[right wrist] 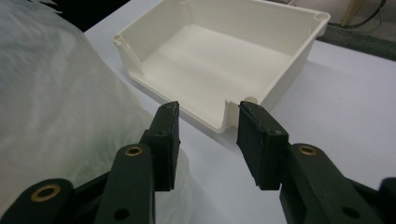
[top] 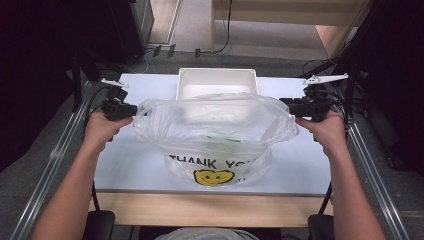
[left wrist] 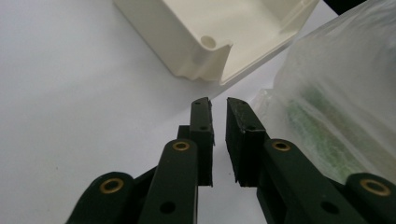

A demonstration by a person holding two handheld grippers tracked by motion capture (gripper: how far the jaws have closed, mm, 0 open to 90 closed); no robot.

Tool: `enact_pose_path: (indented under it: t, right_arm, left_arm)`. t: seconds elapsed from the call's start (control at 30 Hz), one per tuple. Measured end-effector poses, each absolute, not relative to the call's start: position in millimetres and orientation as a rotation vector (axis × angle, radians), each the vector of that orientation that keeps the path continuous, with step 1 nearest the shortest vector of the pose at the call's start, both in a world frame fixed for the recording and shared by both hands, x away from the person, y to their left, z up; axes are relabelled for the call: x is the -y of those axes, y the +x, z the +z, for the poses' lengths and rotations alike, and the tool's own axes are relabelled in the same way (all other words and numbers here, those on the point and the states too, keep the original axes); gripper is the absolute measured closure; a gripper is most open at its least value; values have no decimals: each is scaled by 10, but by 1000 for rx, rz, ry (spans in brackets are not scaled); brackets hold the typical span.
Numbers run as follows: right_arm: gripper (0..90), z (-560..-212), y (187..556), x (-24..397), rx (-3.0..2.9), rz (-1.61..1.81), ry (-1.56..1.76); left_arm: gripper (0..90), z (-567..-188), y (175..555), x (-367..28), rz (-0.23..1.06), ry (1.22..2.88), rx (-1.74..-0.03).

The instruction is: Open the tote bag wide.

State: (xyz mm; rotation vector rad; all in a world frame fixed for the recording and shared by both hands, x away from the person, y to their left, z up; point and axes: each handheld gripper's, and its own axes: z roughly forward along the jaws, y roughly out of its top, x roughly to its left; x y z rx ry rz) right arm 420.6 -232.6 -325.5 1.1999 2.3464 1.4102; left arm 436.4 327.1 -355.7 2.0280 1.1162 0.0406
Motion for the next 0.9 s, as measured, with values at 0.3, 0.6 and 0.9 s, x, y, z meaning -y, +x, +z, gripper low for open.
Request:
enact_pose_path:
  t: [0.3, 0.6, 0.9]
  right_arm:
    - [795, -2835, 4200, 2257, -2362, 1433, 1168]
    - [900, -2496, 4196, 2104, -2429, 1403, 1084]
    - [900, -2156, 4144, 1819, -2438, 1389, 1023]
  left_arm:
    - [900, -3221, 4383, -3287, 26, 2019, -1090]
    - [900, -2790, 4336, -3164, 85, 2007, -999]
    - [900, -2580, 4247, -3008, 62, 2004, -941]
